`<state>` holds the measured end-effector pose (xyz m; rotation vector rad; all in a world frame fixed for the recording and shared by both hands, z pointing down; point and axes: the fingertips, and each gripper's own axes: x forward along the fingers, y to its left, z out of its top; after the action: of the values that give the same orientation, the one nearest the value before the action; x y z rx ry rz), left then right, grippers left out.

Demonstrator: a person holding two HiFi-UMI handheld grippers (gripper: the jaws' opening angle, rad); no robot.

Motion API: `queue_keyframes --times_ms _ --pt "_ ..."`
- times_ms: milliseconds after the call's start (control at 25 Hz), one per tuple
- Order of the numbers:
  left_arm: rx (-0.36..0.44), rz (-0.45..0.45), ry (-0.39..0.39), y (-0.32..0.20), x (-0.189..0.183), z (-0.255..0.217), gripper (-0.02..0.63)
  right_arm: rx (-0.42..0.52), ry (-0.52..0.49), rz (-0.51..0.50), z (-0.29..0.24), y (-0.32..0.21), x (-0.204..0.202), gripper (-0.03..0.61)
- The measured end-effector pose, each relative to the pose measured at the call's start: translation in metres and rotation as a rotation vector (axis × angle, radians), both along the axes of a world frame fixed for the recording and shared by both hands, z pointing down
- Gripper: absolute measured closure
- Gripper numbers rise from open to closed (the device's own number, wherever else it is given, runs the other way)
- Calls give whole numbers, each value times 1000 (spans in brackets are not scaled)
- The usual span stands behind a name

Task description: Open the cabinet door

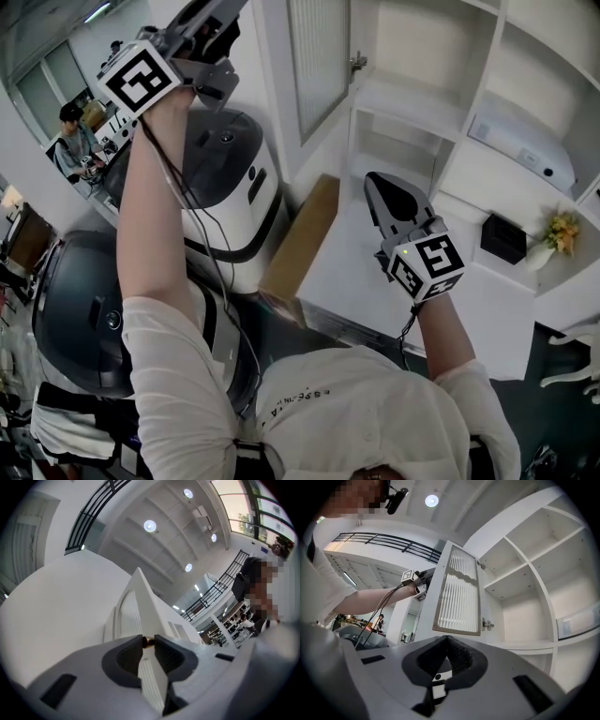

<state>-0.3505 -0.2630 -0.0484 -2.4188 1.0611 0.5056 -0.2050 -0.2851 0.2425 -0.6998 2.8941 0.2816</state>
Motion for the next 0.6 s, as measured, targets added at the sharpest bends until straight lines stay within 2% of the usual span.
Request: queue_keyframes --times_ms 160,320,440,520,600 --pt "-33 22 12 -2 3 -3 534 -8 11 24 7 1 -7 568" --pt "-74 0 68 -2 0 0 532 -36 36 60 24 4 -11 568" --pt "-104 -71 63 -4 -3 7 532 -55 44 77 31 9 -8 568" --pt "-91 -143 32 -1 -4 11 532 -66 51 83 35 14 -4 568" --pt "-75 -192 33 8 -5 15 534 -81 55 86 41 21 -1 568"
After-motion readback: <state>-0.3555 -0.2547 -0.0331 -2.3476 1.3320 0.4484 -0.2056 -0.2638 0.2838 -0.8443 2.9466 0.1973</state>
